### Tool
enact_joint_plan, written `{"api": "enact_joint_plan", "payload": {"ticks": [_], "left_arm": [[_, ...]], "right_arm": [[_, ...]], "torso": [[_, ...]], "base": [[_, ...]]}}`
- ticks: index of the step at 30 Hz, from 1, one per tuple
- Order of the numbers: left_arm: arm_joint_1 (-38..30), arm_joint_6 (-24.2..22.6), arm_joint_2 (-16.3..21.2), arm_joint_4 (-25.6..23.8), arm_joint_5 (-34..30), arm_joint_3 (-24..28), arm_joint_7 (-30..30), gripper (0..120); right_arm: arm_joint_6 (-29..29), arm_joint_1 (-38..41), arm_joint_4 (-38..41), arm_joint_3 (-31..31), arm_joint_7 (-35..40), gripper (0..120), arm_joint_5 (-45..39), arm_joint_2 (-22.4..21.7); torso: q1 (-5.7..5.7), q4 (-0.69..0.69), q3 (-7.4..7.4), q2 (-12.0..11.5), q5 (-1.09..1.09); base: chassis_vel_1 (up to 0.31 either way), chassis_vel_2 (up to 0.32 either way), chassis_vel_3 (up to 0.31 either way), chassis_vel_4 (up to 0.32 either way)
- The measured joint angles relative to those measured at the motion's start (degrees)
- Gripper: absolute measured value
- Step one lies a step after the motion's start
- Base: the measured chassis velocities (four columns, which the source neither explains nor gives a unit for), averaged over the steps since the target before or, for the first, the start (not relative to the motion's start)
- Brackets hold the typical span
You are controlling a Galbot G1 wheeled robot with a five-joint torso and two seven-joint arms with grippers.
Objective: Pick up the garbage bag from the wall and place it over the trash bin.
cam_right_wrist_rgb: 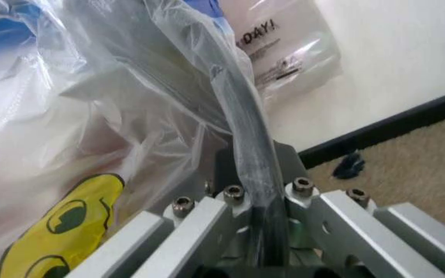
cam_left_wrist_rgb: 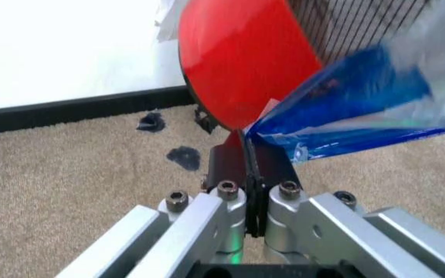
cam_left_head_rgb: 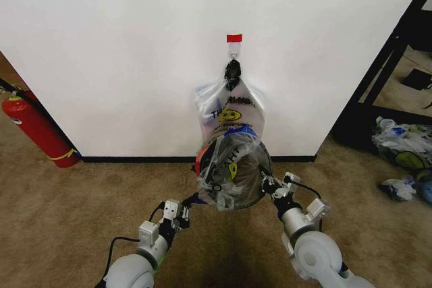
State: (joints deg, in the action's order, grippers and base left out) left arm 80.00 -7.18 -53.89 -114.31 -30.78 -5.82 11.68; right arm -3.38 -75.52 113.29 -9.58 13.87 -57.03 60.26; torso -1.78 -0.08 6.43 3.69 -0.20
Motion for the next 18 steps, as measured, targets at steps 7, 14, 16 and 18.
{"api": "enact_joint_plan", "payload": {"ticks": [7,14,16,18], "left_arm": [[1.26,0.27,0.30,-1.08,0.45,0.58,-0.18,3],[1.29,1.12,0.28,1.65,5.39,0.53,1.72,26],[1.25,2.02,0.32,3.15,9.16,0.23,2.79,36],[1.25,2.39,0.40,3.79,10.71,0.08,3.43,44]], "right_arm": [[-2.57,0.58,-4.05,-0.03,-2.52,0,6.10,0.03],[-3.59,0.91,-5.79,-0.82,-3.91,0,7.81,0.00],[-3.78,0.99,-6.04,-1.15,-4.12,0,7.93,-0.05],[-3.83,1.02,-6.03,-1.31,-4.17,0,7.86,-0.06]], "torso": [[0.00,0.00,0.00,0.00,0.01],[0.00,0.00,0.00,0.00,0.00],[0.00,0.00,0.00,0.00,0.00],[0.00,0.00,0.00,0.00,0.00]], "base": [[0.000,0.000,0.000,0.000],[0.000,0.000,0.000,0.000],[0.000,0.000,0.000,0.000],[0.000,0.000,0.000,0.000]]}}
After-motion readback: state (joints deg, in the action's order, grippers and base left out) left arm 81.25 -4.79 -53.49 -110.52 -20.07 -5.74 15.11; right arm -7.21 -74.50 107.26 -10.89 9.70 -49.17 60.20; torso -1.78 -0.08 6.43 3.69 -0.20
